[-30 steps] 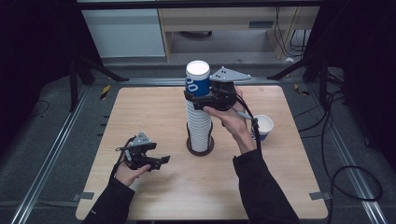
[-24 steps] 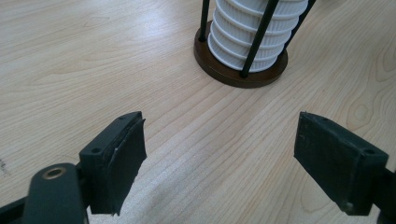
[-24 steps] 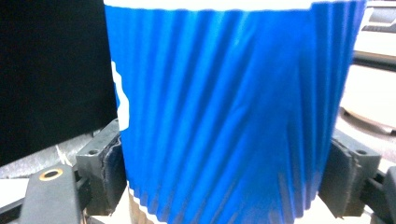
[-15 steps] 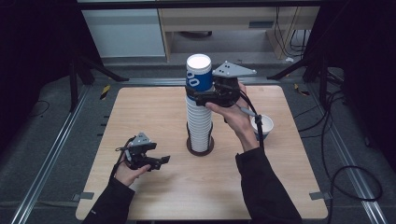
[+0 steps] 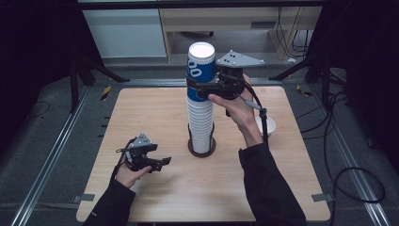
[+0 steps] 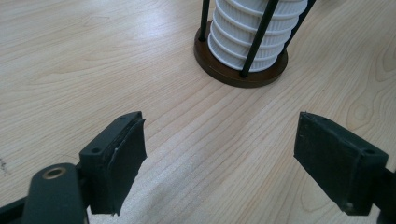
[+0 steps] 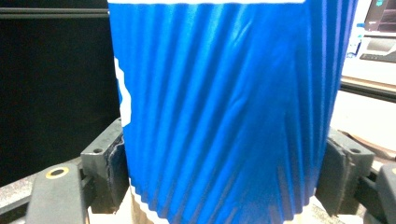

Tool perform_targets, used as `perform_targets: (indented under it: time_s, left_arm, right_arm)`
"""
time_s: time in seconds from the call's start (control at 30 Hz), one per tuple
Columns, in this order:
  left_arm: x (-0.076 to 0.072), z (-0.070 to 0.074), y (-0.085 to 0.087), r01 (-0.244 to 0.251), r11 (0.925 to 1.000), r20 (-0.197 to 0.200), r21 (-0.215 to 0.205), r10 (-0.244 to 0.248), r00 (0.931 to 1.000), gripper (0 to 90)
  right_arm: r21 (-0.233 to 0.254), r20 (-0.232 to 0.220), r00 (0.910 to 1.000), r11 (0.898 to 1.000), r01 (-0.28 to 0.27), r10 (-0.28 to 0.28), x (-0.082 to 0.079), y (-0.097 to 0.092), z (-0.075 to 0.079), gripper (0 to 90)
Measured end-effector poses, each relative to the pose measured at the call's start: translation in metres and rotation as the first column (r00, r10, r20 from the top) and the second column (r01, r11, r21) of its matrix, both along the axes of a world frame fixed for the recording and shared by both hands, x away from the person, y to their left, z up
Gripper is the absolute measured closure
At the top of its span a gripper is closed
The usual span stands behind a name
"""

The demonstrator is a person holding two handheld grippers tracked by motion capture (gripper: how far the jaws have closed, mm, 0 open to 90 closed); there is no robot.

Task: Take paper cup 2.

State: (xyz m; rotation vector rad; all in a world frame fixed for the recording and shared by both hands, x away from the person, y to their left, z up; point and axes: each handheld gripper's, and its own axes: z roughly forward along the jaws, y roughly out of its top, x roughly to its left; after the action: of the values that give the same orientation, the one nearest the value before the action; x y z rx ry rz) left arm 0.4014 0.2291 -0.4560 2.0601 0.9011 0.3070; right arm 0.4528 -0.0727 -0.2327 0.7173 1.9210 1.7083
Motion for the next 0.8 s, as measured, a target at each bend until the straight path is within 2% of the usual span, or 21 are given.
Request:
perform_targets:
  time_s: [0.27, 0.4, 0.6, 0.8]
  left_arm:
    - [0.000, 0.000, 0.000, 0.000, 1.0000, 0.001, 0.000, 0.000, 1.0000, 16.0]
    - [0.000, 0.000, 0.000, -0.001, 1.0000, 0.001, -0.001, 0.001, 1.0000, 16.0]
    - [-0.001, 0.001, 0.000, -0.003, 1.0000, 0.004, -0.001, 0.003, 1.0000, 16.0]
    - [-0.001, 0.002, 0.000, 0.001, 1.0000, 0.006, 0.000, -0.001, 1.0000, 16.1]
  right_arm:
    - [0.017, 0.030, 0.9995, 1.000, 0.012, -0.012, -0.004, -0.004, 0.016, 19.9]
    - [0.010, 0.050, 0.9984, 1.000, 0.025, -0.026, -0.008, -0.010, 0.022, 20.0]
    - [0.009, 0.066, 0.9965, 0.999, 0.051, -0.051, -0.018, -0.030, 0.025, 19.9]
    - [-0.001, 0.064, 0.9938, 0.996, 0.091, -0.091, -0.030, -0.060, 0.016, 19.9]
